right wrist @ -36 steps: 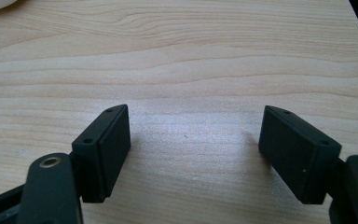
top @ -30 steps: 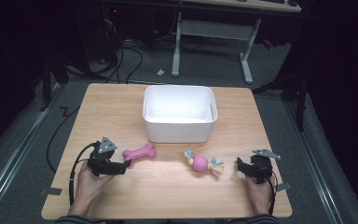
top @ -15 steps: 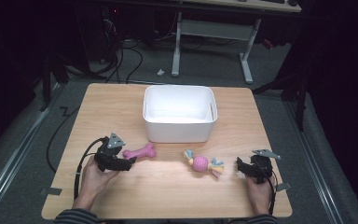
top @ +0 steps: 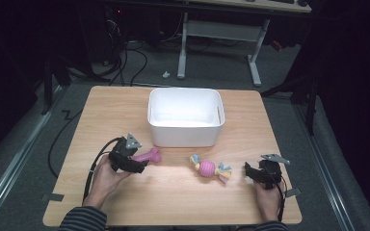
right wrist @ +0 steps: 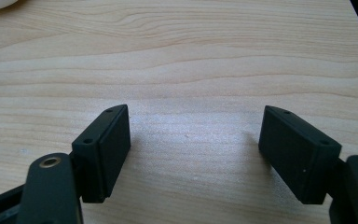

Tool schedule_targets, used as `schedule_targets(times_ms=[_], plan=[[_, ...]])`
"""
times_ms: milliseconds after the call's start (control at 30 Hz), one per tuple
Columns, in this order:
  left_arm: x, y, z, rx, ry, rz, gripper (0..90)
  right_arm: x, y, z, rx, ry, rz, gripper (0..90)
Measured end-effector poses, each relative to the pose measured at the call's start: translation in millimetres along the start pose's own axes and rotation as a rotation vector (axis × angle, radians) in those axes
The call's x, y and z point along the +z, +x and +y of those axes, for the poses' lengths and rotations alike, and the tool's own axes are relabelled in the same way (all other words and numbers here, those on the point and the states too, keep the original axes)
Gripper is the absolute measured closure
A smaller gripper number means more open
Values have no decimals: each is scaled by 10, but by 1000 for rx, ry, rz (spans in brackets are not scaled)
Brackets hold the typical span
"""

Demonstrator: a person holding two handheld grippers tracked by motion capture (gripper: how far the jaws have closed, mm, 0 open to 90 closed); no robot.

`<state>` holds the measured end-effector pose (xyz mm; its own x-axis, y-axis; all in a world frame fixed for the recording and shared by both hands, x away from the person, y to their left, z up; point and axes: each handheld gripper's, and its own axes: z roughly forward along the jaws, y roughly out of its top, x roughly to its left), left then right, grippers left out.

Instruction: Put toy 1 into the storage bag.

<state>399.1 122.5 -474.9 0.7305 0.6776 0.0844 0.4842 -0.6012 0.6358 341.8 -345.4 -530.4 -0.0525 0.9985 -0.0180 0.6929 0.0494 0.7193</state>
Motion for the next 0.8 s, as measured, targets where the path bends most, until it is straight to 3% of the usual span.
schedule_targets(times_ms=[167, 533, 800], plan=[[72, -16, 18, 21, 14, -15, 227, 0, 0, 0, 0, 0, 1, 250], [250, 17, 8, 42, 76, -1, 265, 0, 1, 0, 0, 1, 1, 250], [321, 29, -4, 55, 82, 4, 319, 0, 1, 0, 0, 0, 0, 249]])
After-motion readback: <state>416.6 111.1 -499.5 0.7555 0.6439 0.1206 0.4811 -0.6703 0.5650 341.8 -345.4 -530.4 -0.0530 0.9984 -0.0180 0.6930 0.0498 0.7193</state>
